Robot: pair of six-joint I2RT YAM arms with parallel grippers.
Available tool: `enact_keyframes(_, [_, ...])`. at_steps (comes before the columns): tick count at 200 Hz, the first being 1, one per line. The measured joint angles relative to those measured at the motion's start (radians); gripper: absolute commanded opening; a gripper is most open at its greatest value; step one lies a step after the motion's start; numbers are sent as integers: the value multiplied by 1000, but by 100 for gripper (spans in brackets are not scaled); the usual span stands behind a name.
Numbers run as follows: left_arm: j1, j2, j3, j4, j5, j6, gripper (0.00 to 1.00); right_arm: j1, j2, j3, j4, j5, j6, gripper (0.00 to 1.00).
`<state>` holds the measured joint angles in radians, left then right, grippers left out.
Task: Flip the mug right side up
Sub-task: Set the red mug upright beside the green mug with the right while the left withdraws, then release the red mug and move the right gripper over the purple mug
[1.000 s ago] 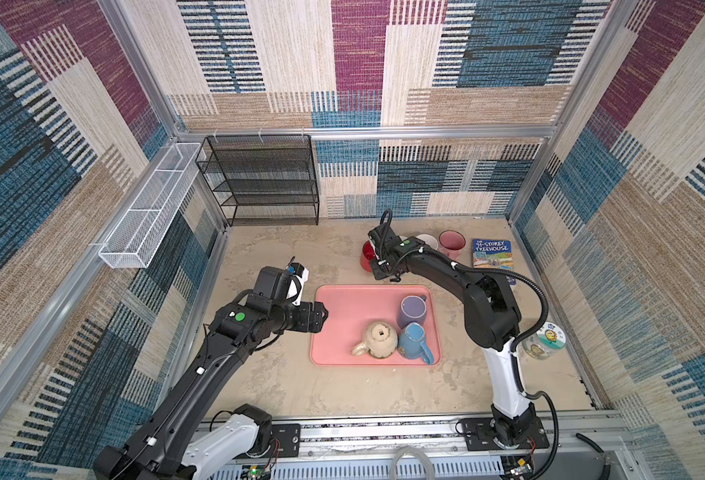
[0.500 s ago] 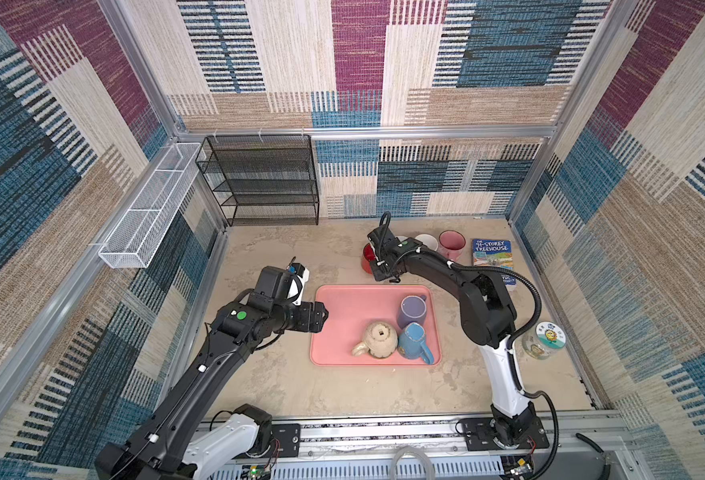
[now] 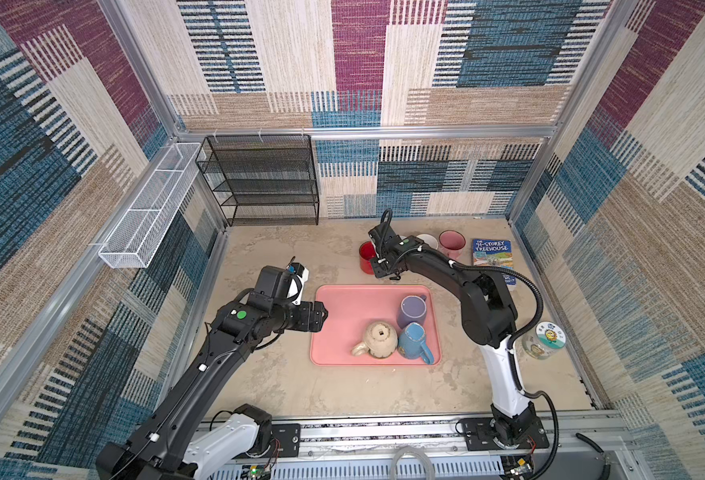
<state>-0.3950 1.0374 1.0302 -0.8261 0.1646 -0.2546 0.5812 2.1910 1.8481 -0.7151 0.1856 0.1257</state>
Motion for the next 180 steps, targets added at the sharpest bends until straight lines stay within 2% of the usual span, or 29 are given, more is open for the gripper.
enact_keyframes(35, [0, 2, 0, 0, 2, 0, 88, 0, -78, -48, 20, -18, -2, 50])
enact_keyframes(87, [2, 8, 0, 0, 11, 0, 88, 13, -280, -229, 88, -22, -24, 60])
enact_keyframes(180, [2, 29, -2, 0, 23, 0, 88, 14, -655, -598, 88, -18, 12, 62])
